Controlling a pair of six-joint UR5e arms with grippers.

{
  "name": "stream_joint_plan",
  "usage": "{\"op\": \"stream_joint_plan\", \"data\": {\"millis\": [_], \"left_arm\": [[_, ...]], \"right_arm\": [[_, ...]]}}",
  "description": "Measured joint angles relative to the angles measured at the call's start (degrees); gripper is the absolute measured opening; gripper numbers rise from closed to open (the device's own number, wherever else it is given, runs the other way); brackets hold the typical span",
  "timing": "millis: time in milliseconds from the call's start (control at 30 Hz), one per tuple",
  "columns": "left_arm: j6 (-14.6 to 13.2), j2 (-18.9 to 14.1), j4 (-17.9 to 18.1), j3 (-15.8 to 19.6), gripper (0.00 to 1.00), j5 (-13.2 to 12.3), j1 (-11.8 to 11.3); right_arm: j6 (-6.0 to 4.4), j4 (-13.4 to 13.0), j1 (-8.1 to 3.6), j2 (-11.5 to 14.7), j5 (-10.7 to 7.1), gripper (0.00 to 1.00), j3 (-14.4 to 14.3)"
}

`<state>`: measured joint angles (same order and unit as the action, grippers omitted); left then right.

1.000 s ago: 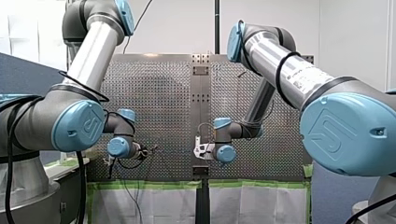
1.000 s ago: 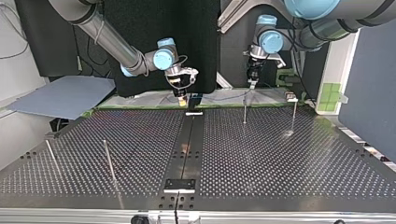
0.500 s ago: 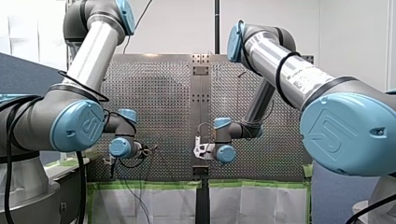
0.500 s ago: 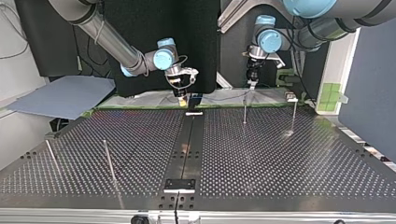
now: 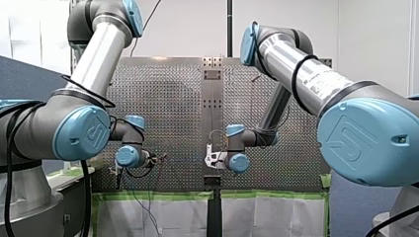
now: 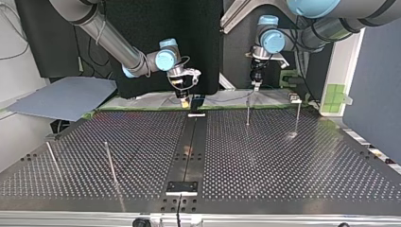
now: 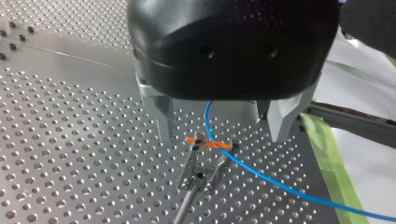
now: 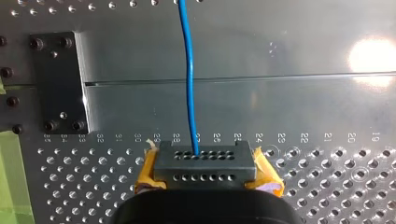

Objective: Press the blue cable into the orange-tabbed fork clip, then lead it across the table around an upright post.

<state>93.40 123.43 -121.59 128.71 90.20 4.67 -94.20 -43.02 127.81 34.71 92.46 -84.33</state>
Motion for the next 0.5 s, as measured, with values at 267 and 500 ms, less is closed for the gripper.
{"op": "stream_joint_plan", "data": {"millis": [267, 500], "left_arm": [[0.1, 0.0, -0.2, 0.0, 1.0, -0.1, 0.1], [0.6, 0.0, -0.6, -0.5, 1.0, -0.1, 1.0]], "right_arm": [[0.02, 0.0, 0.01, 0.0, 0.0, 0.0, 0.0], [0.08, 0.1, 0.02, 0.0, 0.01, 0.0, 0.0]]}}
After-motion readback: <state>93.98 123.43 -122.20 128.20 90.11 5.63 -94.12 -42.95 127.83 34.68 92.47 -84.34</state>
